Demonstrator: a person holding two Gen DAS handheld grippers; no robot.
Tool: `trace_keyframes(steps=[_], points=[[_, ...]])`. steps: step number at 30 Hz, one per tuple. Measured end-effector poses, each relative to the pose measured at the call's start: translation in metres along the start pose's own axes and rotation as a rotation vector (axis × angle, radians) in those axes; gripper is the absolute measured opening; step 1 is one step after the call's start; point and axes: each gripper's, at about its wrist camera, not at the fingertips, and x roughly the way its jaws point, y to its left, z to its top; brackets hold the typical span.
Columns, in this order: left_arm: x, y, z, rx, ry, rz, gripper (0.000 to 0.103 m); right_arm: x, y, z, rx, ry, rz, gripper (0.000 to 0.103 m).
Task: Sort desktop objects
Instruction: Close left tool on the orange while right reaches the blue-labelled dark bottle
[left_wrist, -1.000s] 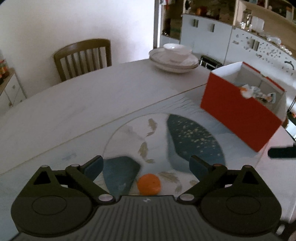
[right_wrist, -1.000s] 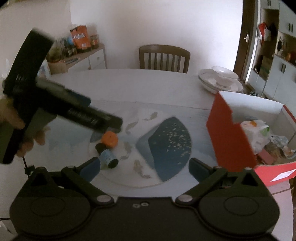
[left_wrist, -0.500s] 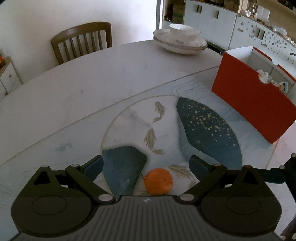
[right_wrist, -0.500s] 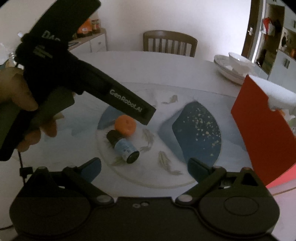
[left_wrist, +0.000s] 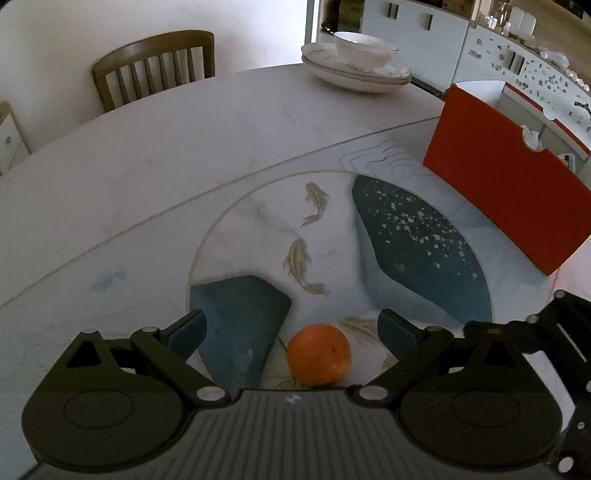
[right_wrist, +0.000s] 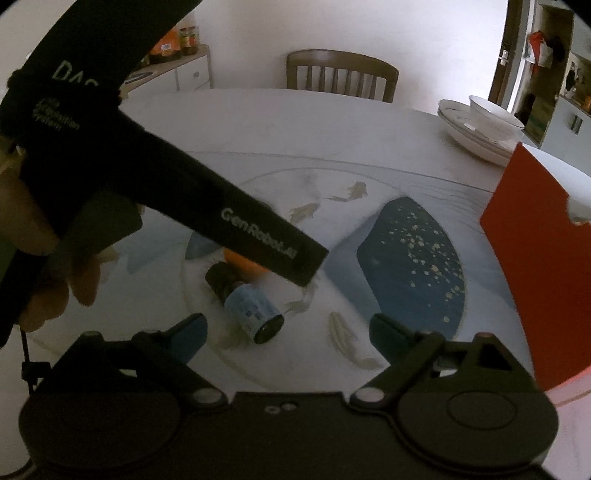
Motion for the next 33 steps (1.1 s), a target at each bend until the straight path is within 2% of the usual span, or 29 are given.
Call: trace_keyframes(steps=[6,8,12,14,18,20,25,29,33], points=[[0.0,0.005,-0.006,-0.021,-0.002,0.0,0.098,0.011,0.004,0.002,-0.016,0.022,0.016,0.084],[-0.001,0.006,-0.007,-0.025,-0.005,-0.004,0.09,0.014,0.004,0.003,-0.011,0.027,0.024,0.081],[-0.003,0.007,-0.009,-0.025,-0.009,-0.007,0.082,0.019,0.003,0.006,-0.013,0.034,0.027,0.076],[-0.005,0.007,-0.01,-0.028,-0.012,-0.014,0.07,0.02,0.003,0.006,-0.016,0.038,0.033,0.071],[-0.008,0.004,-0.012,-0.027,-0.016,-0.029,0.06,0.023,0.004,0.008,-0.023,0.037,0.045,0.064],[-0.009,0.002,-0.012,-0.017,-0.018,-0.039,0.051,0.024,0.004,0.01,-0.029,0.036,0.051,0.06],[-0.008,0.0,-0.014,-0.026,0.002,-0.068,0.036,0.025,0.008,0.011,-0.051,0.028,0.063,0.052],[-0.008,0.0,-0.015,-0.041,0.012,-0.075,0.034,0.023,0.01,0.012,-0.068,0.029,0.083,0.041],[-0.009,0.004,-0.014,-0.069,0.019,-0.087,0.034,0.022,0.01,0.012,-0.08,0.03,0.097,0.039]])
